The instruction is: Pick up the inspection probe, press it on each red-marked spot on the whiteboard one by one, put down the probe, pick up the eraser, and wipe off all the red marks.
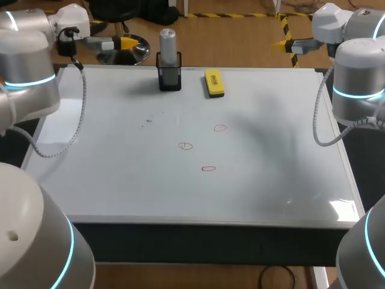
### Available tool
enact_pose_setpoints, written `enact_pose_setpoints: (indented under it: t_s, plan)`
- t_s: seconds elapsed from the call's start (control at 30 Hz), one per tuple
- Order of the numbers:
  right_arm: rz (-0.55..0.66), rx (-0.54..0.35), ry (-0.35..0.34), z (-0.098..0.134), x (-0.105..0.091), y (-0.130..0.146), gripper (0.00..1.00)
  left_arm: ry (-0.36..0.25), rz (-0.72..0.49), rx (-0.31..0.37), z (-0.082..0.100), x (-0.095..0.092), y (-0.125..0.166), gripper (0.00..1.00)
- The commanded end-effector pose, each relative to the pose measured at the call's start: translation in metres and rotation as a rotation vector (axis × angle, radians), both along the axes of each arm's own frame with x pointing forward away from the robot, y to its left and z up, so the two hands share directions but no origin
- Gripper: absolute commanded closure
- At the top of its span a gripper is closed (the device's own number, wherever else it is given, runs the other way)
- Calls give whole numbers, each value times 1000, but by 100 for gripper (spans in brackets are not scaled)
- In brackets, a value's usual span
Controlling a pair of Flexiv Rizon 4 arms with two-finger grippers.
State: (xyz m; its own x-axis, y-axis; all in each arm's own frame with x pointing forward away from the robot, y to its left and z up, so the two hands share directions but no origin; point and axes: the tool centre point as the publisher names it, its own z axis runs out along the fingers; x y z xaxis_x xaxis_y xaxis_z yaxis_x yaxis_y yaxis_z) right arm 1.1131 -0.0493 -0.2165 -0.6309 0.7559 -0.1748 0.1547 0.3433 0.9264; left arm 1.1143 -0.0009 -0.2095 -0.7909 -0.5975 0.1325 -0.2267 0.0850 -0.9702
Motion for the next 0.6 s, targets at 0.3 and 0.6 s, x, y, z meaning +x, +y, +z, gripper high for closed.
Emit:
enact_pose_setpoints:
  t_s: [0.3, 0.6]
  plan:
    - [1, -1, 1, 0, 0, 0, 0, -103, -210, -74, -13, 30, -29, 0]
    - [1, -1, 1, 0, 0, 0, 0, -101, -300, -100, -16, 33, -46, 0]
